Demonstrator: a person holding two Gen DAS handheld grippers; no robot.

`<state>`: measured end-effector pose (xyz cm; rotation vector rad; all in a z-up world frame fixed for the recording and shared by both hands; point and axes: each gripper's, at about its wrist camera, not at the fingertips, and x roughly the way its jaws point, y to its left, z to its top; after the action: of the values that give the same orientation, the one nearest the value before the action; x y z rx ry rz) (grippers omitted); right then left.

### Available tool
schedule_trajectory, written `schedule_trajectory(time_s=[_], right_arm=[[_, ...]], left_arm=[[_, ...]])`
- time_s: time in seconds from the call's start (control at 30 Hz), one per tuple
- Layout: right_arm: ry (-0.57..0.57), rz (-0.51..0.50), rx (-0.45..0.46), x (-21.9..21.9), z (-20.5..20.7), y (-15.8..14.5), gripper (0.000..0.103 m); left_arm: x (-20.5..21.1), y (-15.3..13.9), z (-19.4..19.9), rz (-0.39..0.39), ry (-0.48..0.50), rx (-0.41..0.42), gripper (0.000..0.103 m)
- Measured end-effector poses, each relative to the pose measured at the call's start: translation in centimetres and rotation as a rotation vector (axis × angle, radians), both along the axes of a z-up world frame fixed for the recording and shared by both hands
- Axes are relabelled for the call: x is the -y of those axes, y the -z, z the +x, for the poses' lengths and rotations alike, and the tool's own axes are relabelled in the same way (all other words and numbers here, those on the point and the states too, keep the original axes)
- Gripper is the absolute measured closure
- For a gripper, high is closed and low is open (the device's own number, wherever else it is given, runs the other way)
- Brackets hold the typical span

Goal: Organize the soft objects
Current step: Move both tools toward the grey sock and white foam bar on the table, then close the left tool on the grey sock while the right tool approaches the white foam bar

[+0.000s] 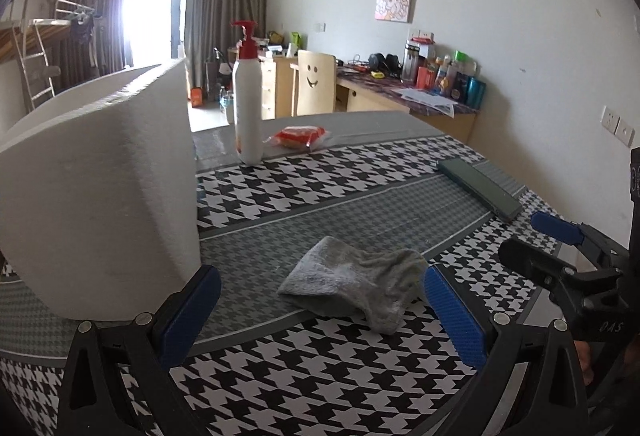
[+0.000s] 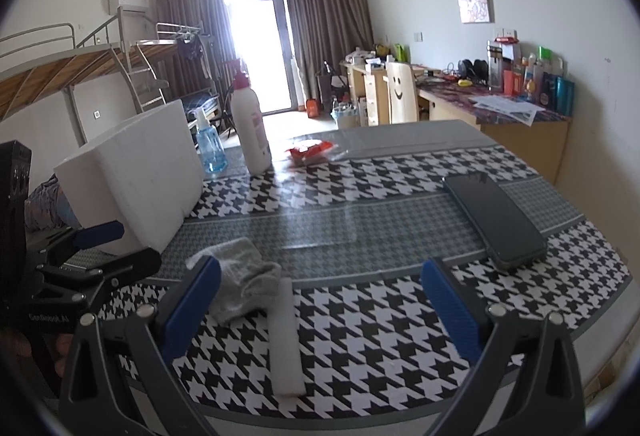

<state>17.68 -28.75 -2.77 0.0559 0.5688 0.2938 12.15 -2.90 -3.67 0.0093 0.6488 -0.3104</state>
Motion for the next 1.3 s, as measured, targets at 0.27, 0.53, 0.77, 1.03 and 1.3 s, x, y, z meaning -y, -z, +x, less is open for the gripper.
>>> schedule_trajectory(time_s=[0.27,0.53,0.77,1.03,1.3], right_arm=[[-0.018,-0.030,-0.027,0.3,-0.3,1.2,0.001],[-0.040,-0.061,-0.053,0.3,-0.3,1.9,0.001],[-0.061,-0.066,-0.081,0.2,0.1,2.6,0.001],[-0.075,-0.058,-0.108,0.4,0.6,3.6,0.001],[-0.097,-0.053,-0.133,0.4,1.0,4.0,0.001]], left_arm=[[0.9,1.3,1.0,0.022,0.015,-0.071,0.001],[1.5,2.2,1.7,0.037,0.037,-0.101,0.001],[2.1,3.6,3.1,0.073,0.034,-0.169,0.001],[2.7,4.5,3.9,0.069,0.053,-0.197,0.001],[3.2,4.9,4.6,0.088,0.055,-0.195,0.007]])
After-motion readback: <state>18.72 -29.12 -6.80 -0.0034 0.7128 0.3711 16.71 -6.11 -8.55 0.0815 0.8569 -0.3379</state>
